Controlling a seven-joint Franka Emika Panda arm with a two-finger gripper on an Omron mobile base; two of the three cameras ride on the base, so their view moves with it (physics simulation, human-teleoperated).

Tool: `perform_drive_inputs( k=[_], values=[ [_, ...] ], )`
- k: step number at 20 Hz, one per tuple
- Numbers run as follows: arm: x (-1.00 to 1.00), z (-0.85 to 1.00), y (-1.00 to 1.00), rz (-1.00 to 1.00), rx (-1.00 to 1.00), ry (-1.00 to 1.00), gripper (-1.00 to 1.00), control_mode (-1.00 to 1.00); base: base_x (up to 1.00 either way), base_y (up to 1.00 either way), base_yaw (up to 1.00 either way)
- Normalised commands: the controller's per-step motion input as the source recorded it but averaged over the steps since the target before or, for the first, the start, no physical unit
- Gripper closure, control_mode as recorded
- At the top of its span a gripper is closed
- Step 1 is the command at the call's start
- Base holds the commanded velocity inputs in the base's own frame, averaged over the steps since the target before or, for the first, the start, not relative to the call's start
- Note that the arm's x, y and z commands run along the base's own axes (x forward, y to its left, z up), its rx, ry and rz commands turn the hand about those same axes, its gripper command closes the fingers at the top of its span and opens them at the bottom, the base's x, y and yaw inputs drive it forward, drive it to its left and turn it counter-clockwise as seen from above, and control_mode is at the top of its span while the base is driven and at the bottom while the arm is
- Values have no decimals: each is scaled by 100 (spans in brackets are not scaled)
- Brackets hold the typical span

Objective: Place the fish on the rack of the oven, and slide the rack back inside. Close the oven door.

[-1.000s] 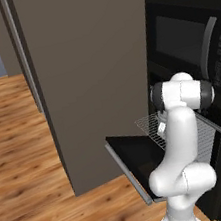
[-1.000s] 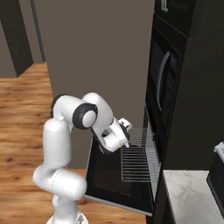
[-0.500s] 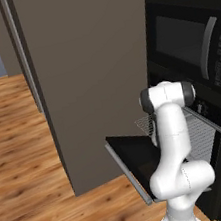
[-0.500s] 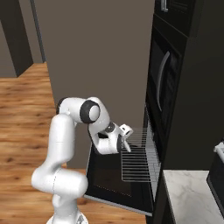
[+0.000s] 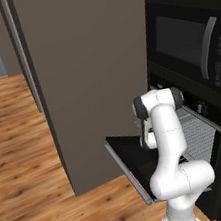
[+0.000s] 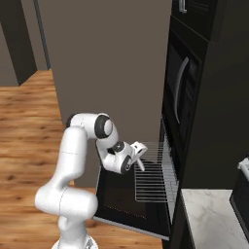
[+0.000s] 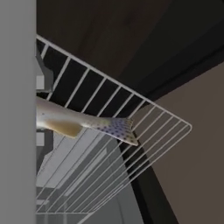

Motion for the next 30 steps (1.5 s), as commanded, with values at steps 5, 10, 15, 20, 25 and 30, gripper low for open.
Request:
perform_drive_inputs(
  k=[5,10,15,20,25,30],
  values=[
    [21,-3,-57,0,1,1,100,-100,0,0,0],
    [29,-18,-37,1,2,7,100,-100,0,0,0],
    [28,-27,-34,3,2,6,100,-100,0,0,0],
    [23,-34,-39,5,4,4,100,-100,0,0,0],
    [15,-48,-23,5,2,3,100,-100,0,0,0],
    [23,-47,-12,4,1,2,100,-100,0,0,0]
  ],
)
